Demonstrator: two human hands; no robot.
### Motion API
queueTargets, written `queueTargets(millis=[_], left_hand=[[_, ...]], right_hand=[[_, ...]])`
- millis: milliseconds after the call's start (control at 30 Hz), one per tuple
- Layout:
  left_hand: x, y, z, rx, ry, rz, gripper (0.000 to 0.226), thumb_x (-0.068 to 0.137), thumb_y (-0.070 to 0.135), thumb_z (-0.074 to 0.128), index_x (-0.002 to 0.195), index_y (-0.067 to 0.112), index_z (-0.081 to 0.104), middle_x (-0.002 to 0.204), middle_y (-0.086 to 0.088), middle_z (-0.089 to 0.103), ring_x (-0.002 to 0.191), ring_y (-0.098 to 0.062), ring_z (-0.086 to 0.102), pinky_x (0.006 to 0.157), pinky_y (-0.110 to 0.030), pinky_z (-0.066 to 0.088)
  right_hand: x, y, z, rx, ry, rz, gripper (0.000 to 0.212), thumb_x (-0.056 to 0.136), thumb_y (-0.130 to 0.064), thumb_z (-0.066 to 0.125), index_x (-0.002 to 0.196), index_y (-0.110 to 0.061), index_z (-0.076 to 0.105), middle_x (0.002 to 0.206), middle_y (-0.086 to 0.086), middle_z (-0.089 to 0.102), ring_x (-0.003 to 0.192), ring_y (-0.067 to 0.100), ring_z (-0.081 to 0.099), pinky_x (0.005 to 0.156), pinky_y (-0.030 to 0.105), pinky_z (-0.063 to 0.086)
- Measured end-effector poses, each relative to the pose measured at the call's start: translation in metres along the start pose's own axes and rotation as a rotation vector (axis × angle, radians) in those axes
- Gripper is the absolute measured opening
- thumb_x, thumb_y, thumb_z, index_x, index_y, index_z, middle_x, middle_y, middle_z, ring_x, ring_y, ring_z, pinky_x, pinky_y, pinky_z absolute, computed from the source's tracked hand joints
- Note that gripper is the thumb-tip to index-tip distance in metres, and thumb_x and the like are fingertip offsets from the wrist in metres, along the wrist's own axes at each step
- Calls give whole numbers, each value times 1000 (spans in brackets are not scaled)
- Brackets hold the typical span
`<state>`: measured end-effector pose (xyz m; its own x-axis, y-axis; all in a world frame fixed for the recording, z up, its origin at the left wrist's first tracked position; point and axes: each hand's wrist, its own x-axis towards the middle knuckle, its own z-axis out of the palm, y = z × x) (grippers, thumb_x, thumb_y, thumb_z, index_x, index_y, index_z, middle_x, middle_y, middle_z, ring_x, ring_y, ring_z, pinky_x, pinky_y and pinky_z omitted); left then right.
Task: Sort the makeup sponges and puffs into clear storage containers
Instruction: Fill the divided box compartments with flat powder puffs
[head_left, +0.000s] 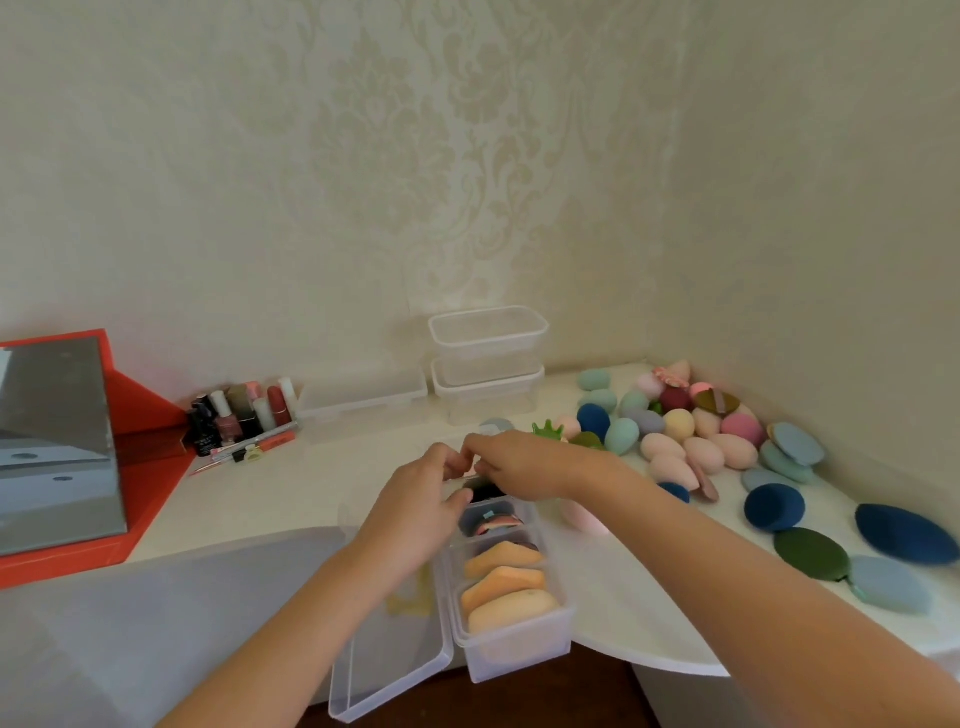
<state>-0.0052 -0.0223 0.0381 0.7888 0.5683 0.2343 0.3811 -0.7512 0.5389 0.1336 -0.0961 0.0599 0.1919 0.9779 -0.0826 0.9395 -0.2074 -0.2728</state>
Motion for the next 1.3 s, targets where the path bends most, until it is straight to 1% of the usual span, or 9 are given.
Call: queueTargets(millis=[100, 300, 433, 567, 633, 800, 1067, 1233, 1300], left_hand=[[9, 2, 3, 17, -14, -2, 26, 89, 20, 60, 115, 16, 58, 115, 2, 65, 109, -15, 59, 93, -28, 46], [22, -4, 9, 10, -61, 24, 20, 91, 26, 57, 107, 17, 66, 103, 3, 68, 97, -12, 61, 83, -22, 44], [27, -7, 13, 47, -110, 74, 21, 96, 23, 49, 104, 17, 68, 101, 5, 65, 93, -11, 57, 79, -21, 40], [30, -8, 17, 86, -124, 77, 20, 97, 24, 46, 103, 19, 65, 102, 3, 67, 96, -16, 59, 85, -29, 46], [31, -9, 18, 103, -129, 83, 20, 97, 25, 45, 104, 20, 63, 101, 3, 67, 96, -17, 59, 85, -31, 46], [30, -9, 18, 116, -135, 83, 20, 97, 26, 44, 105, 20, 62, 103, 2, 66, 97, -19, 59, 85, -32, 46], [29, -9, 17, 104, -139, 84, 20, 97, 26, 45, 104, 21, 63, 102, 2, 67, 95, -18, 59, 85, -32, 46], [28, -7, 16, 85, -117, 105, 20, 97, 24, 46, 102, 19, 65, 100, 2, 66, 92, -15, 58, 79, -26, 44], [28, -6, 16, 91, -98, 122, 21, 96, 23, 47, 101, 18, 66, 99, 1, 65, 91, -15, 57, 78, -25, 43]], right_hand=[[-3, 0, 2, 18, 34, -1, 22, 98, -13, 36, 115, -9, 50, 100, 11, 59, 85, 21, 50, 71, 29, 35], [-40, 20, -15, 339, 450, -27, 8, 91, -15, 59, 97, -15, 64, 95, 0, 69, 88, 12, 63, 80, 24, 50], [-84, 62, -36, 278, 570, 222, 11, 90, -14, 59, 93, -19, 67, 87, -9, 67, 86, 7, 61, 90, 26, 47], [-120, 100, -40, 56, 407, 560, 35, 88, -2, 47, 112, -24, 59, 112, -4, 58, 96, 9, 48, 78, 24, 43], [-132, 106, -36, -1, 268, 617, 43, 89, 1, 45, 122, -25, 54, 107, -6, 51, 95, 13, 46, 66, 19, 38], [-131, 115, -25, -16, 84, 625, 43, 88, -4, 57, 123, -28, 51, 88, -9, 48, 87, 15, 51, 62, 20, 37], [-133, 122, -26, 83, 144, 600, 19, 82, -14, 70, 80, -23, 53, 85, -7, 60, 70, 2, 50, 57, 14, 32], [-140, 109, -53, 95, 244, 544, 19, 73, -16, 77, 76, -25, 60, 86, -7, 60, 80, 13, 55, 71, 27, 43], [-141, 92, -66, 165, 330, 470, 16, 78, -12, 72, 82, -26, 65, 85, -11, 63, 80, 9, 58, 68, 23, 43]])
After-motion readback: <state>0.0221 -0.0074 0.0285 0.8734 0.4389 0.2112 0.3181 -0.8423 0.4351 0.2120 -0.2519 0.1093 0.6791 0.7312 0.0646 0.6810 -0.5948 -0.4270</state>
